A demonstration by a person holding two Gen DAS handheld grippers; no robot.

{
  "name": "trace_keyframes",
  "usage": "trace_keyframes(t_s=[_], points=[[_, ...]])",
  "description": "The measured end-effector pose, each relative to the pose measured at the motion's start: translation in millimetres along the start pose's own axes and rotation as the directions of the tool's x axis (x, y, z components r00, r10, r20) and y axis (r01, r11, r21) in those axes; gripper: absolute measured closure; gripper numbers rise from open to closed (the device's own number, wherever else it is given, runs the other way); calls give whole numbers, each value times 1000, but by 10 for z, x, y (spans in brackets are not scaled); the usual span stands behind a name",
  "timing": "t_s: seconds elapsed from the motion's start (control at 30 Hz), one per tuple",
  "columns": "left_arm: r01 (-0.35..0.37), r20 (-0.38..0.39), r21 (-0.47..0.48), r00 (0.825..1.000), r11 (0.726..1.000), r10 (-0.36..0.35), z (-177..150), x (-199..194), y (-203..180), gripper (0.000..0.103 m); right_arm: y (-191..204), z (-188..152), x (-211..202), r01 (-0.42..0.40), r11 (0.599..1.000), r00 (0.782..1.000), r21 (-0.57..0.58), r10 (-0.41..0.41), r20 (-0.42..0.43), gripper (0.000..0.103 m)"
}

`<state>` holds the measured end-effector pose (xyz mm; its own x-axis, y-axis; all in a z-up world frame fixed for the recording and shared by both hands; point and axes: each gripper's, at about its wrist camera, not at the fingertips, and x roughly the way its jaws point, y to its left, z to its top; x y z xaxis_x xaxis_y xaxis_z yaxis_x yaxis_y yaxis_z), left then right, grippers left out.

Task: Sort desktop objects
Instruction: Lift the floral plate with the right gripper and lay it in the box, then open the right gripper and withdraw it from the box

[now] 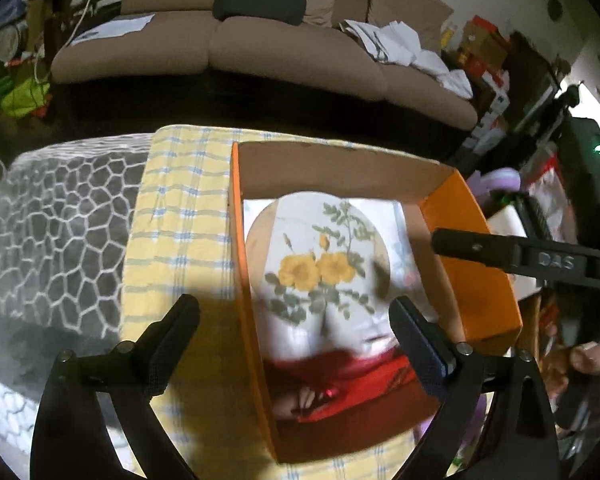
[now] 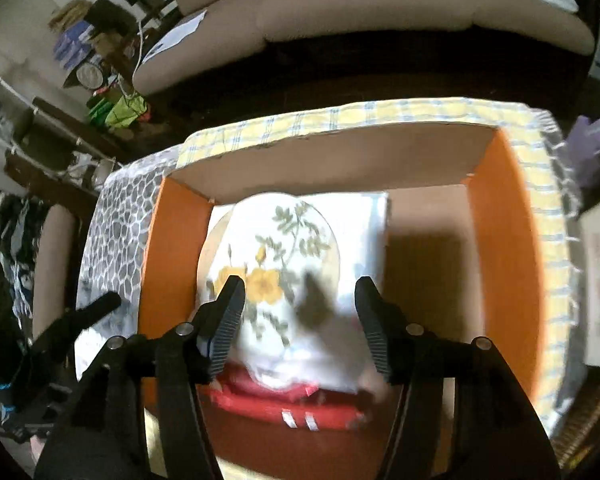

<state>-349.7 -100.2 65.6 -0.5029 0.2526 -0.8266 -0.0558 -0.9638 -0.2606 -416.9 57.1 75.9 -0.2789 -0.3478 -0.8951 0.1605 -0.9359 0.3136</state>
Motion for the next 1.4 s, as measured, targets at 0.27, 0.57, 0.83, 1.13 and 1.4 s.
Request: trace_keyframes(t_s=[0.27,0.57,0.83,1.13,1.4], points=[[-11,-8,11,1000,1000,11,-260,-433,-213,5,-174,-585,-383,11,1000,1000,-20,-11,-3,41],[-74,31,32,997,997,73,-702,-948,-456,0,-119,-1175,-804,-48,998,998,-44,49,25,19],[-157,58,85,987,984,152,-1164,-1371,-774,0,-198,-1775,-1279,-54,995,996,-80,59,61,0],[-173,76,81,983,982,167,-1646,-1733,-1199,0,-349,-2361,-1914,-49,986,993,-159,65,96,0],[-161,10,31,987,986,161,-2019,-1560,-1307,0,-636,-2787,-2120,21,975,996,-221,-1,87,0]])
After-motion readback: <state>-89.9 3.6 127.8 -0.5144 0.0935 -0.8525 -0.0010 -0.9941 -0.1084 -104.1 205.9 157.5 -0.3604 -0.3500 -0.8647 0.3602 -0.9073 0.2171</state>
